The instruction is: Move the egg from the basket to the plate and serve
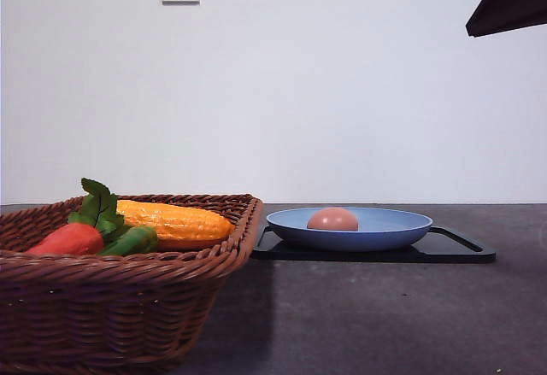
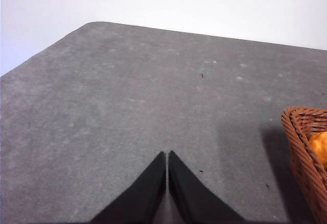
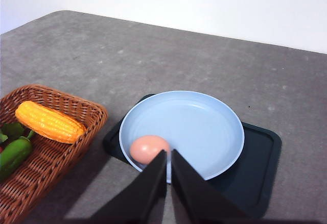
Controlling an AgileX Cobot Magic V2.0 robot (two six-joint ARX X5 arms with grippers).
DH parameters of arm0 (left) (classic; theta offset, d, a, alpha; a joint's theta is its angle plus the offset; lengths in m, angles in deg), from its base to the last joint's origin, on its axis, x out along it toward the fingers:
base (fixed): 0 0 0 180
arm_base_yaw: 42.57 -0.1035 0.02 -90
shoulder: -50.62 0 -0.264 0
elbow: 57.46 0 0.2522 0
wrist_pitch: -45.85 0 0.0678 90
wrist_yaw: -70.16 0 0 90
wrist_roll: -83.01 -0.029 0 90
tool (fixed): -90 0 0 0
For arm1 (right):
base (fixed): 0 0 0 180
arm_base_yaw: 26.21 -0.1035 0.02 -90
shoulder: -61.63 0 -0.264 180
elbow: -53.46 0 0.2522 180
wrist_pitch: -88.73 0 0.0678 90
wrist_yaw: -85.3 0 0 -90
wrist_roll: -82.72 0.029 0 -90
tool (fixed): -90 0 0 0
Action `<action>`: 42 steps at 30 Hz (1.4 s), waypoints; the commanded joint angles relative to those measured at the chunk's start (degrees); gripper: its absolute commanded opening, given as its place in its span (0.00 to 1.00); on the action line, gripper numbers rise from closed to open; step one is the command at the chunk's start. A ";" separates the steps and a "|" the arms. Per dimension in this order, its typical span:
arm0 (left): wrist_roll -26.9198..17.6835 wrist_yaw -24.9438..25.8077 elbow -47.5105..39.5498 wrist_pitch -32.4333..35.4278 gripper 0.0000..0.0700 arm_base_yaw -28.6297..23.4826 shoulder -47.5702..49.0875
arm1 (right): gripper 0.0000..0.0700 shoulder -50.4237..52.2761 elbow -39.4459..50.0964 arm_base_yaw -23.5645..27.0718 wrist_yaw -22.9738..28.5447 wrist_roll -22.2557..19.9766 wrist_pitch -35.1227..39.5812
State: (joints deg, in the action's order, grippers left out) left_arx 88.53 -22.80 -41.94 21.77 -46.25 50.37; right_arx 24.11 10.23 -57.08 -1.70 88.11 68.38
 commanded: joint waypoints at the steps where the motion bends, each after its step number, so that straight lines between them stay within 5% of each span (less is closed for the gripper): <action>1: 0.11 0.19 -1.57 -0.31 0.00 -0.11 0.09 | 0.00 -0.17 -0.50 -0.44 0.04 0.59 0.59; 15: 0.11 0.18 -1.57 -0.31 0.00 -0.11 0.09 | 0.00 -0.17 -0.50 -0.44 0.08 0.26 0.59; 20: 0.11 0.20 -1.57 -0.31 0.00 -0.11 0.09 | 0.00 2.07 -0.42 0.23 3.55 -7.71 -1.51; 24: 0.13 0.18 -1.57 -0.31 0.00 -0.11 0.09 | 0.00 7.77 1.63 4.11 3.62 -12.40 -2.24; 34: 0.11 0.20 -1.57 -0.31 0.00 -0.11 0.09 | 0.00 25.47 16.74 20.80 -2.19 -12.16 -1.97; 42: 0.13 0.20 -1.57 -0.31 0.00 -0.11 0.09 | 0.00 34.00 25.63 26.68 -6.59 -11.39 -1.97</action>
State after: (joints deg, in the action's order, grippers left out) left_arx 88.55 -22.80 -41.94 21.77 -46.25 50.37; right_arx 57.77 36.01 -30.46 -7.64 76.55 65.71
